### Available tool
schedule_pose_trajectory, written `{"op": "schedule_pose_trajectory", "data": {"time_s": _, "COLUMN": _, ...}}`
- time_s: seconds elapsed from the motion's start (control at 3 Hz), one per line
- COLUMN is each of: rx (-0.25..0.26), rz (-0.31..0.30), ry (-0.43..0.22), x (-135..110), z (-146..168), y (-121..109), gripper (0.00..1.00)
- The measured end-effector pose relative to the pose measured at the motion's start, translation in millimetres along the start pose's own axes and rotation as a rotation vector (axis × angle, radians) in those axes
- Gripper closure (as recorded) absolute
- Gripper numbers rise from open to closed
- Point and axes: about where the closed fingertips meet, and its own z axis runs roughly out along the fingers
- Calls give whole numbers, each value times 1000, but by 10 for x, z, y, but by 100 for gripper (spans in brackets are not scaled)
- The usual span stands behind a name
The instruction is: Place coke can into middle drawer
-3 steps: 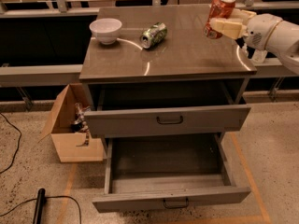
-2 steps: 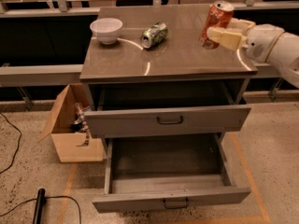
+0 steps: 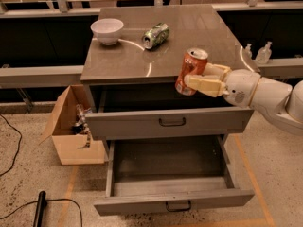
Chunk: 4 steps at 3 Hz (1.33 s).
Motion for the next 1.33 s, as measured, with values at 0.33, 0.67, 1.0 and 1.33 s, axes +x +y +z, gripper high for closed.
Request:
{"op": "schedule_pose_trajectory", "data": {"time_s": 0.33, "rx": -18, "rz": -28, "ry": 29, "x": 92, "z": -89, "y": 319, "gripper": 100}}
{"op": "schedule_pose_trajectory", "data": {"time_s": 0.67, "rx": 20, "rz": -71, "ry": 102, "x": 341, "z": -208, "y": 564, "gripper": 100}}
{"op": "schedule_pose_trajectory", "data": {"time_s": 1.0, "rx": 11, "rz": -57, "ry": 116, "x": 463, "z": -183, "y": 644, "gripper": 100}}
{"op": "schedule_pose_trajectory", "data": {"time_s": 1.33, "rx": 31, "rz": -23, "ry": 114, "x": 627, "z": -186, "y": 718, "gripper": 100}}
